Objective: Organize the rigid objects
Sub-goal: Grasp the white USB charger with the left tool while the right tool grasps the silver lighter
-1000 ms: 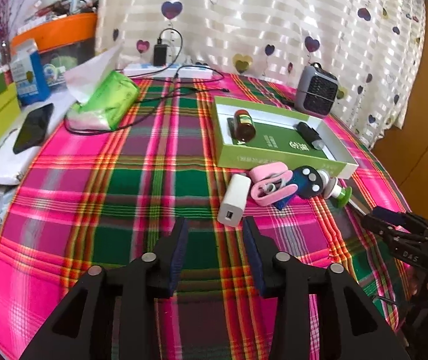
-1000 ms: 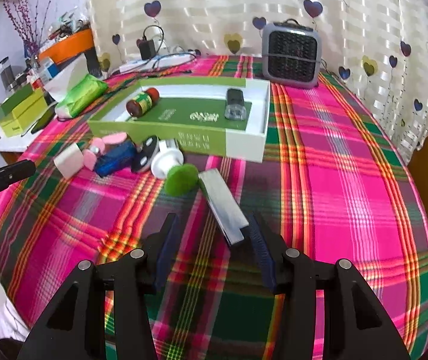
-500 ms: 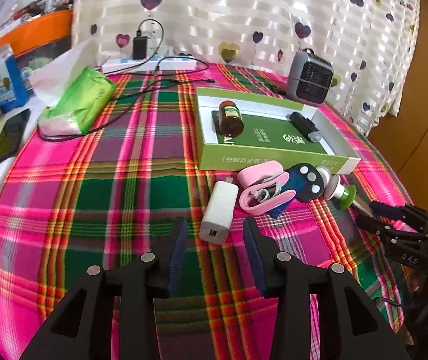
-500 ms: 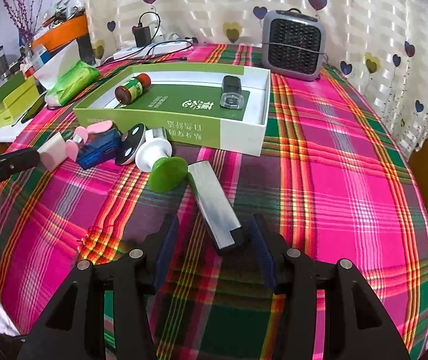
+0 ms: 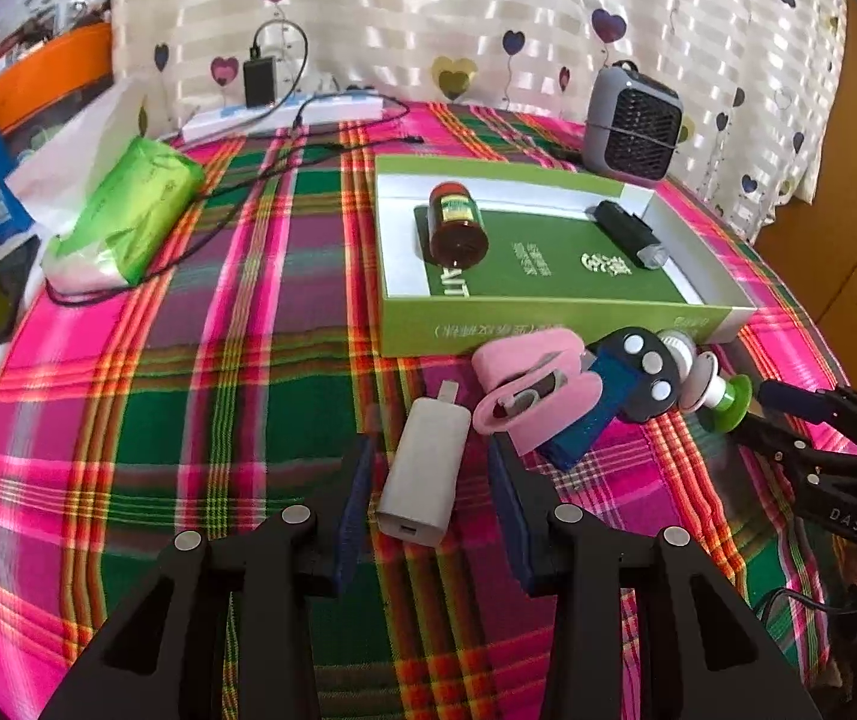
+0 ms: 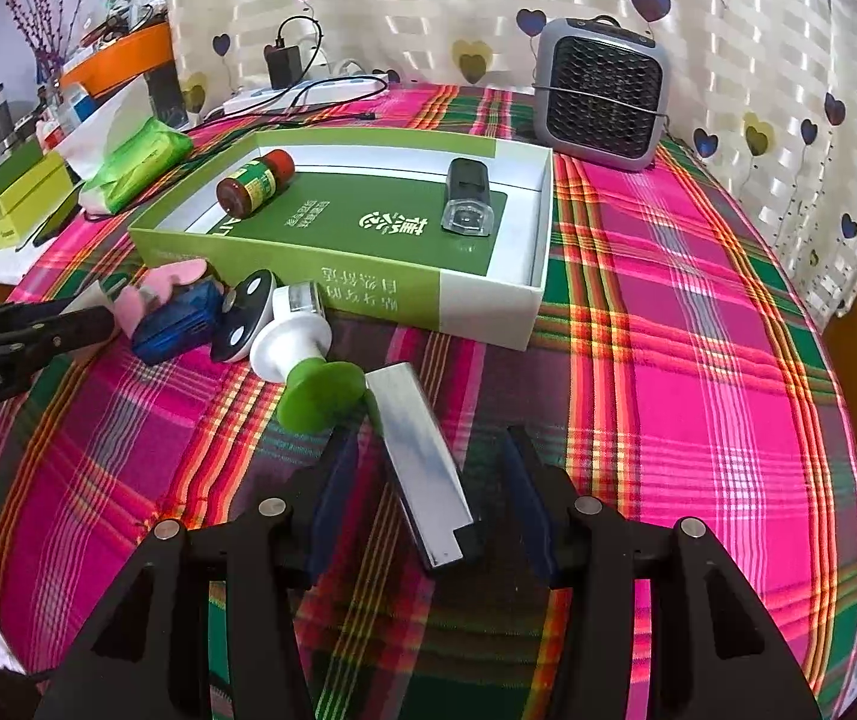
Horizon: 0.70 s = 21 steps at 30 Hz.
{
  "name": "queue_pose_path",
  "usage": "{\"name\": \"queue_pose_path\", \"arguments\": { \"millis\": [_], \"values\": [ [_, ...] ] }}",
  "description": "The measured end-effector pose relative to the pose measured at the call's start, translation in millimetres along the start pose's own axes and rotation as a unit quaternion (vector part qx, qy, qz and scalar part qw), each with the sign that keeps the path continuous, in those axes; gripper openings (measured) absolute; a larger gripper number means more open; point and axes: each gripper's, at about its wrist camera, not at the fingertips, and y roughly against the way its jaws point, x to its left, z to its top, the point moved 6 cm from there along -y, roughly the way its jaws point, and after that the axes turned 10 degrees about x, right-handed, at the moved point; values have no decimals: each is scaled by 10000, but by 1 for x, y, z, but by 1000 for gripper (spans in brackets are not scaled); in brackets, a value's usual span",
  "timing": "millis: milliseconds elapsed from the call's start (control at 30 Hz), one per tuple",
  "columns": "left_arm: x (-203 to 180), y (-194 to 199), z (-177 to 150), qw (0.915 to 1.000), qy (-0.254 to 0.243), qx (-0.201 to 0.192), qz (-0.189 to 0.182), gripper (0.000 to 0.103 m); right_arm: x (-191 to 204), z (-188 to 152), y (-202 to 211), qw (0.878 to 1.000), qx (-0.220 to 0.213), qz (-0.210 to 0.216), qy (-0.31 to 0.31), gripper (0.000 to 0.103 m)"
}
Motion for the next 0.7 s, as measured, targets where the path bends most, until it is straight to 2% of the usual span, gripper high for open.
{"name": "queue_pose_path", "arguments": {
  "millis": [233, 300, 367, 467, 533, 700],
  "values": [
    [7, -4, -1, 9996, 220, -10, -193, 38, 0, 0, 0, 10000, 1, -10, 3, 50],
    [9, -4, 0, 9994, 249, -13, -230, 38, 0, 0, 1, 10000, -7, -25, 11, 48],
    [9, -4, 0, 9995, 250, -16, -193, 37, 0, 0, 1, 10000, -21, -23, 16, 39],
    [8, -4, 0, 9997, 213, -14, -113, 33, 2, -2, 2, 10000, -38, -10, 30, 29],
    [8, -5, 0, 9996, 243, -10, -168, 21, 3, -3, 3, 10000, -43, -4, 26, 25],
    [10, -3, -1, 9995, 258, -37, -181, 20, 4, -4, 3, 10000, -46, -39, 25, 24]
  ]
}}
